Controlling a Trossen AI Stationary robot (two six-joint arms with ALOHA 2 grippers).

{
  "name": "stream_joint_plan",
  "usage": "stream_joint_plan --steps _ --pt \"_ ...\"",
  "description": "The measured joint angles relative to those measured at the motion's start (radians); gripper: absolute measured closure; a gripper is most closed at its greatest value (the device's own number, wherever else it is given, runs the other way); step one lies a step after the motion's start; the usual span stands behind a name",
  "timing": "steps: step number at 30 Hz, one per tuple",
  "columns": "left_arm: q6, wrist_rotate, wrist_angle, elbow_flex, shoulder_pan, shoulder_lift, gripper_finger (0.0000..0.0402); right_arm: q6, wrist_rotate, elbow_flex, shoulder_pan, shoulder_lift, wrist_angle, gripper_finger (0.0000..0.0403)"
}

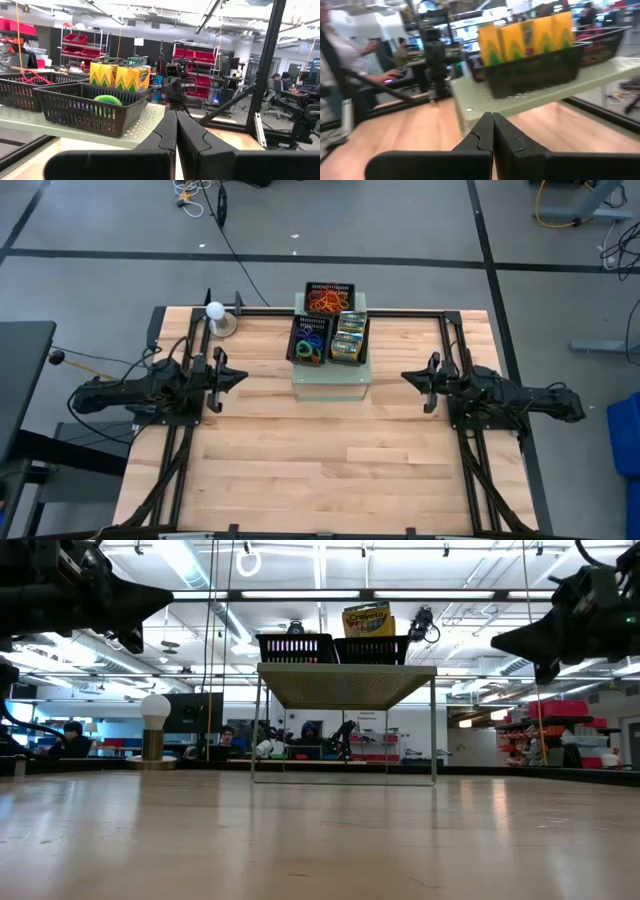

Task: Pick & Place Office Desk Supplies
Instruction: Return to Home Position

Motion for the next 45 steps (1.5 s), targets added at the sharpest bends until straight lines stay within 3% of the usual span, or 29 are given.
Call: stream_joint_plan --steps 5,19,45 --pt "-0.015 -0.007 0.000 0.000 -0.002 0.000 0.0396 -0.016 0.056 0.000 -0.021 0.014 0.008 0.0403" --pt "0.016 -0.158 -0.081 0.000 -0.002 0.002 0.0396 -0.022 0.212 0.000 -0.052 0.033 0.024 0.0383" --pt "-0.036 -0.192 -0.091 -0.001 -0.002 0.002 0.0396 -0.033 0.189 0.000 -0.052 0.032 0.022 0.0380"
